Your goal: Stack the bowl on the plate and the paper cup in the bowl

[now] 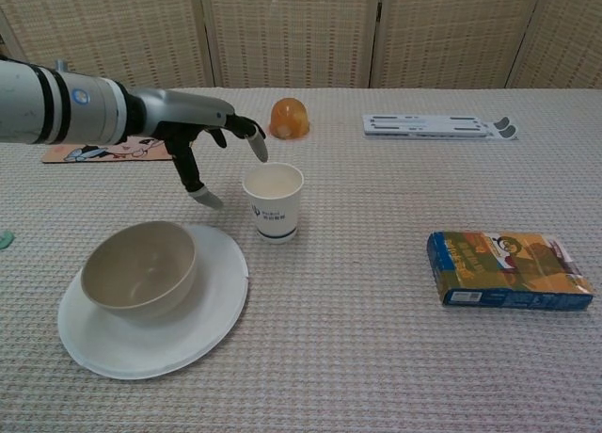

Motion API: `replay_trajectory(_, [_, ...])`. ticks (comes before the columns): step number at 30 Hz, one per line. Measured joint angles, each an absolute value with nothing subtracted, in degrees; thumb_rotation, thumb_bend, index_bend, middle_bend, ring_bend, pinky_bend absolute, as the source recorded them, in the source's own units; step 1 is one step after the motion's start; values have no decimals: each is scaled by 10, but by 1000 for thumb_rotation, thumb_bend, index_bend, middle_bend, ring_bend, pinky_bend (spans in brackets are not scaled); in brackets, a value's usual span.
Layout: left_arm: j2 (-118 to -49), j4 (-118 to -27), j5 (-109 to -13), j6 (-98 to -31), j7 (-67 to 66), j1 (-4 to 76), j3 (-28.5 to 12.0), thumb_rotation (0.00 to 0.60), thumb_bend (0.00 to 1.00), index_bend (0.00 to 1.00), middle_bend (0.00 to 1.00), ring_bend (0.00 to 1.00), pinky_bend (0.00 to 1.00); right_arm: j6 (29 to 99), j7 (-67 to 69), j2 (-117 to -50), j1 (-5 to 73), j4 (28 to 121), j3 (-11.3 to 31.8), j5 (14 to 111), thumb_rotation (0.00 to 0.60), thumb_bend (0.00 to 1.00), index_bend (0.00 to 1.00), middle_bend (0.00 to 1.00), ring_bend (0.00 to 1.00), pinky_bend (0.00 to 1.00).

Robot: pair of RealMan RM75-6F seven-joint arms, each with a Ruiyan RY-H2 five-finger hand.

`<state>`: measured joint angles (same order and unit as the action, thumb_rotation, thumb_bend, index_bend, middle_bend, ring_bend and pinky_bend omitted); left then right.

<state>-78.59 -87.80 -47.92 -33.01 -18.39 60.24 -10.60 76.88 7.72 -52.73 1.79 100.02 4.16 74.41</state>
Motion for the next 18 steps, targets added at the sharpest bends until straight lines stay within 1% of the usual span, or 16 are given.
replay_trajectory(18, [-819,-849,-437,-349,-188,649,-80,600,243,243,49,0,159,784,102,-521,9,994,42,759,600,219,1,0,0,0])
